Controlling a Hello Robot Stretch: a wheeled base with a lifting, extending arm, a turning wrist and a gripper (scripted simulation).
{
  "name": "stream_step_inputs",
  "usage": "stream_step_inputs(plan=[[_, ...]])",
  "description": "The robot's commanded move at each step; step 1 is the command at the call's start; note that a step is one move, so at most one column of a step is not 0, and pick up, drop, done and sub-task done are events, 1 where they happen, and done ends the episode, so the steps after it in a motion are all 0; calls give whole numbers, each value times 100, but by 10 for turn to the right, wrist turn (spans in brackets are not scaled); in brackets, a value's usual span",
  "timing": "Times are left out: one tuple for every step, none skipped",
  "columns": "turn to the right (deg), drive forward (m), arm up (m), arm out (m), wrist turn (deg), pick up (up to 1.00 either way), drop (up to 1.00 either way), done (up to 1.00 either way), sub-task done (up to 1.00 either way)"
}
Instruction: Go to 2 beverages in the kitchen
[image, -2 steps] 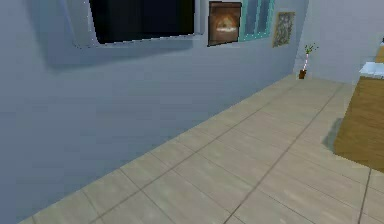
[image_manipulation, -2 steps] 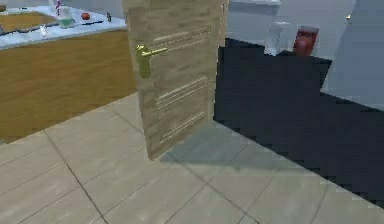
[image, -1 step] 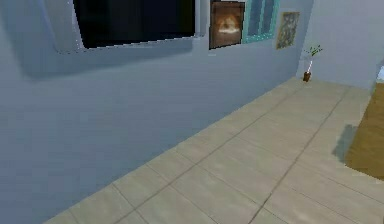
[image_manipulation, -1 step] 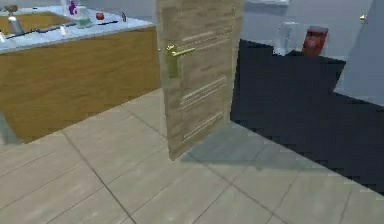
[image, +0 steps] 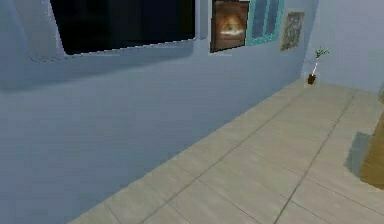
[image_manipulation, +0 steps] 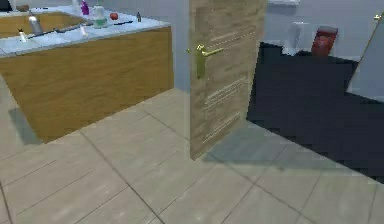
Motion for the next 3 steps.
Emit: stream_step_inputs(plan=[[450, 0, 0, 0, 0, 0, 0, 0, 0], [360, 0, 0, 0, 0, 0, 0, 0, 0], [0, 65, 0, 0, 0, 0, 0, 0, 0]])
